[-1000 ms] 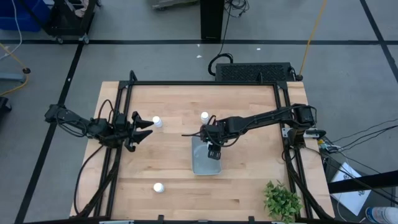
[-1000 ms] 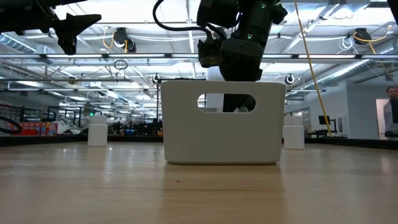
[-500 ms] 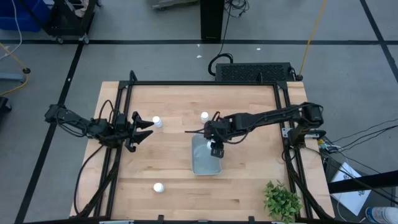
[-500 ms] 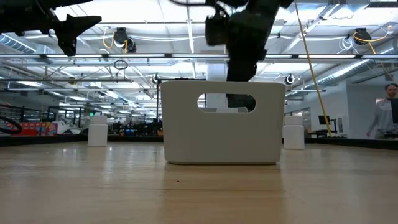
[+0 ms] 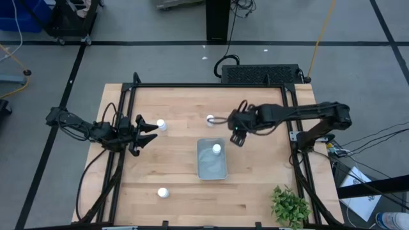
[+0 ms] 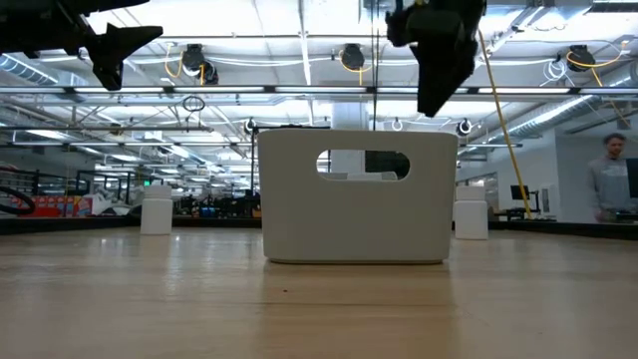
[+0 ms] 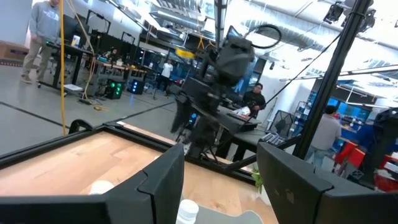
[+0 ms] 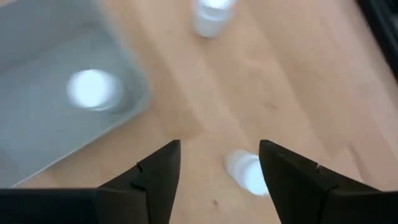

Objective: Pick and place pill bottles into a basket
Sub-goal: Put the white medicine bottle into the gray bin

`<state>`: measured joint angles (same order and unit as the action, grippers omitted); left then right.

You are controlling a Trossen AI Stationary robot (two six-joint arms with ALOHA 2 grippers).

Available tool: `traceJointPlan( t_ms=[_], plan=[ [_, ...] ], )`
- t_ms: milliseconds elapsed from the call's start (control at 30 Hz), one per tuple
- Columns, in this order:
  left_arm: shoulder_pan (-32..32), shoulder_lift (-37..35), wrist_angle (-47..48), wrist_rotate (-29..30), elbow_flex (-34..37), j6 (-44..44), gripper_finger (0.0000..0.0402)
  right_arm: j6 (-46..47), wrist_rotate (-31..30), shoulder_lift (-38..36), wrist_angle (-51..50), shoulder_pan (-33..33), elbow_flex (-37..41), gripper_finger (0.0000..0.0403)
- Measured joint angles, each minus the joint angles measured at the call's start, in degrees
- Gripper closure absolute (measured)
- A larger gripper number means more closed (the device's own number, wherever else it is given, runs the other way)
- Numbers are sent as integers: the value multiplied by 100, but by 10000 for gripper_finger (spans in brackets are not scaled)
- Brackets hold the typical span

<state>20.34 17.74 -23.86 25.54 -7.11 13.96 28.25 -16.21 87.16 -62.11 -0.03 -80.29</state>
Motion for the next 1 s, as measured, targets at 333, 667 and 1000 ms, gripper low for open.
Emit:
traceJointPlan(
  t_ms=[333,667,1000],
  plan=[
    [-1,-1,2,0,0,23,192,119,496,21,-356,-970,390,123],
    [0,0,62,0,0,17,192,-156,885,15,-232,-1529,1151,116],
    [-1,0,136,1,0,-13,192,-338,1196,17,186,-1525,1532,121]
  ],
)
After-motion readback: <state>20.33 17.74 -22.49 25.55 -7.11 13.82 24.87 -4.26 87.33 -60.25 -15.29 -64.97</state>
